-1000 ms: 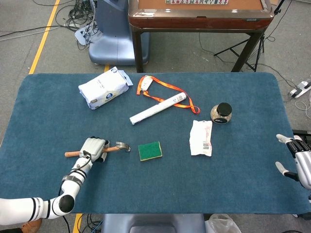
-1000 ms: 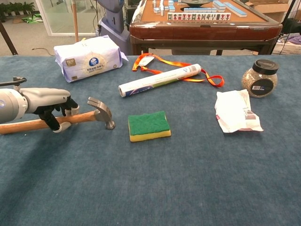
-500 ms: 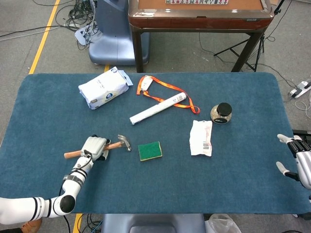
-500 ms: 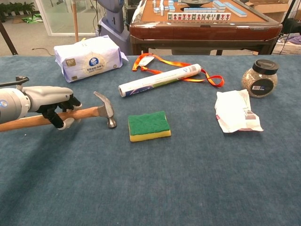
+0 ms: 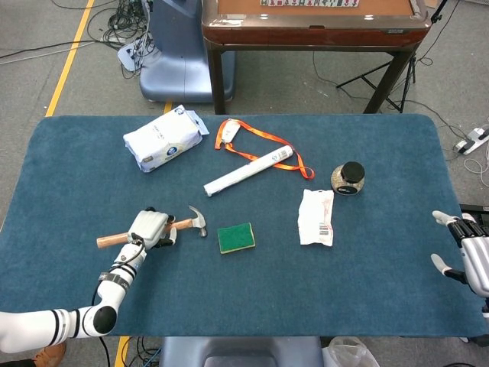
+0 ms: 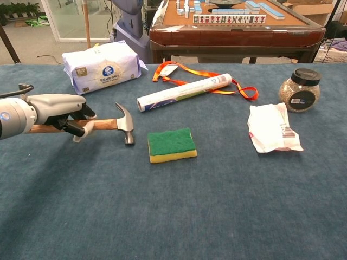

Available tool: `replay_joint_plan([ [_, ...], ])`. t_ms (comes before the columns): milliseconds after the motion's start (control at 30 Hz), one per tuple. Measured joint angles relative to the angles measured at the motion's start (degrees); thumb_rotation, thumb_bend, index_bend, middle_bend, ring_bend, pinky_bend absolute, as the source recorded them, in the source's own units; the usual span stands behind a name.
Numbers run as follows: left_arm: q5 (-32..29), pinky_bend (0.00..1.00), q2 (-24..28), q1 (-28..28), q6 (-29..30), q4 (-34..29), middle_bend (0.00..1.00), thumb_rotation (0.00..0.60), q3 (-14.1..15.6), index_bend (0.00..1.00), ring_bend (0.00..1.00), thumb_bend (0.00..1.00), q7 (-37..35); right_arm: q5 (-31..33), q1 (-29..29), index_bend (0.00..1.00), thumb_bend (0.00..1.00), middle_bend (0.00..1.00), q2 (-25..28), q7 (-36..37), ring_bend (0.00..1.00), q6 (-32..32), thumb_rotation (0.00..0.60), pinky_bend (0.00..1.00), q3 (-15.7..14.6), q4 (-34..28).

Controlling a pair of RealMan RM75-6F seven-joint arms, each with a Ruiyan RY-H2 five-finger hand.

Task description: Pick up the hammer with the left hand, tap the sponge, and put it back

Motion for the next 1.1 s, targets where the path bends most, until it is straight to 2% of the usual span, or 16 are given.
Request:
replay_joint_plan([
  [133,2.1,0.16,0.0,0.4,-0.3,0.7,0.62,0.492,0.0,0.62,0.41,0.59,-1.4,0.0,0.0,0.21,0.23,0.30,0.0,-0.2,0.26,-0.1,0.600,0.37,-0.1,-0.2],
  [167,2.4,0.16,0.0,0.4,-0.5,0.8,0.62,0.504,0.1,0.62,0.42,0.59,-1.6,0.0,0.0,0.21,0.23,0.30,0.0,-0.2,0.26,-0.1,0.600,0.37,-0.1,-0.2],
  [467,3.3,0.16,0.7,0.0,-3.5,1.3,0.62,0.539,0.7,0.61,0.43,0.59,-2.2,0.3,-0.2,0.21,0.23,0.30,0.1,-0.4,0.26,0.0,0.600,0.37,-0.1,-0.4],
  [600,4.5,0.16,0.5,-0.1,-3.9,1.9,0.62,0.599,0.6,0.61,0.44,0.59,-3.0,0.5,-0.1,0.21,0.23,0.30,0.1,-0.6,0.26,-0.1,0.600,0.37,0.0,-0.5],
  [867,8.4,0.16,0.6,0.1,-4.9,3.0,0.65,0.600,0.5,0.63,0.48,0.59,-5.8,0.6,-0.3,0.21,0.23,0.30,0.3,-0.9,0.26,0.0,0.600,0.37,-0.1,-0.7],
  [1100,16.2,0.16,1.0,1.1,-5.6,3.9,0.69,0.600,0.2,0.65,0.52,0.59,-13.0,0.7,-0.6,0.21,0.23,0.30,0.5,-1.3,0.26,0.5,0.600,0.36,-0.1,-1.3],
])
